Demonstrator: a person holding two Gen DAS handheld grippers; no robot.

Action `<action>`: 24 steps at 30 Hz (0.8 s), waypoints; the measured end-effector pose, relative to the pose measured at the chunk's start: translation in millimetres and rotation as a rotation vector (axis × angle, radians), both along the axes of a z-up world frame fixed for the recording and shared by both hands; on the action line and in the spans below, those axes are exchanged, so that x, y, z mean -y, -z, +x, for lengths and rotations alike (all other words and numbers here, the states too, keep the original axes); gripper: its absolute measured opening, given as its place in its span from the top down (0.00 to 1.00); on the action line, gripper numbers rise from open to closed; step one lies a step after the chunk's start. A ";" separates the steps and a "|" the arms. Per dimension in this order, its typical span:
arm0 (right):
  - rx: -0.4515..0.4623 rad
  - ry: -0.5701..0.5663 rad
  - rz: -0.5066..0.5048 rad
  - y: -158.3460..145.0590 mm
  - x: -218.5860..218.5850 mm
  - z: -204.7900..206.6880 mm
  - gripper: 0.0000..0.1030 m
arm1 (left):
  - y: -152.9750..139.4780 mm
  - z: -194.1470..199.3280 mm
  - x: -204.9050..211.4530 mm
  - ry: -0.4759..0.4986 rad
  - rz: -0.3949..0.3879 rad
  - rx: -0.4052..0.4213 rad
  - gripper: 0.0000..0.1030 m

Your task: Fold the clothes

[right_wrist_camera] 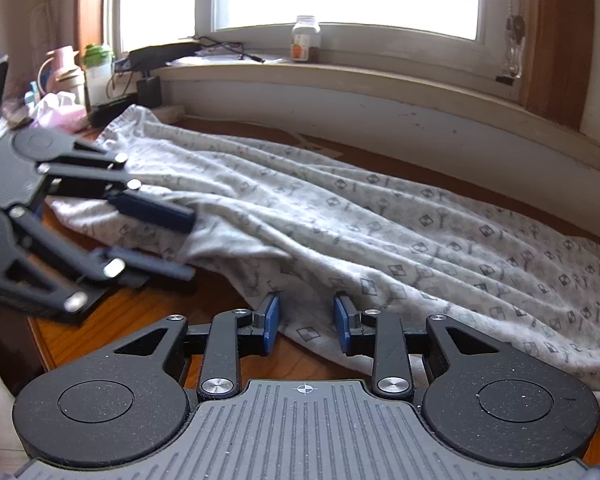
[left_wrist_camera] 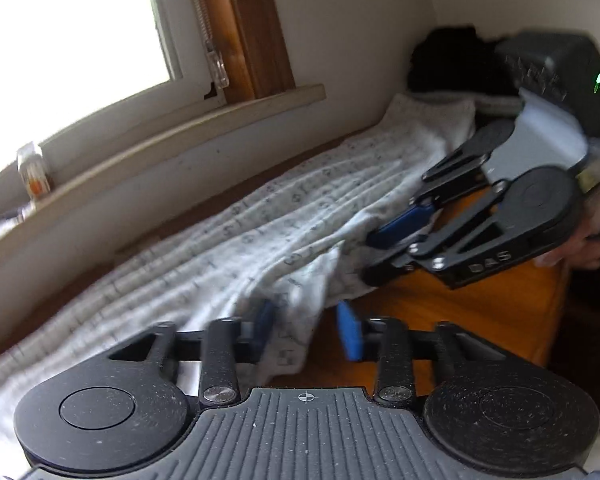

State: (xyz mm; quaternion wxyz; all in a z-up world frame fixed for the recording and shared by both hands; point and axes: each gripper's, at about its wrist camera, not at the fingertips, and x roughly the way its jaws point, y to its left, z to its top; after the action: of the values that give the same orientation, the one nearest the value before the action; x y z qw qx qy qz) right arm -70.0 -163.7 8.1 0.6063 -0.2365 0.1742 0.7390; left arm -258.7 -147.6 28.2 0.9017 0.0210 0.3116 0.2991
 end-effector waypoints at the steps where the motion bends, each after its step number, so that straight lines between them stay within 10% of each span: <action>1: 0.006 -0.004 0.002 0.8 0.3 -0.9 0.67 | 0.0 1.2 -1.0 0.000 0.017 -0.012 0.91; 10: 0.000 -0.041 -0.012 0.1 3.7 0.5 0.66 | -52.9 -35.9 -43.6 -0.013 -0.099 0.204 0.97; 24: 0.013 -0.215 0.062 -20.7 -28.8 -63.4 0.57 | -54.5 -27.6 -76.3 -0.021 -0.134 0.187 0.97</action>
State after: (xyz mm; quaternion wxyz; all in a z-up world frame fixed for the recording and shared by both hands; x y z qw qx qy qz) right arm -133.4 -134.9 28.9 0.5316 -0.2398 0.1210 0.8032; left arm -286.4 -71.3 82.7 0.9229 -0.0706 0.2458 0.2877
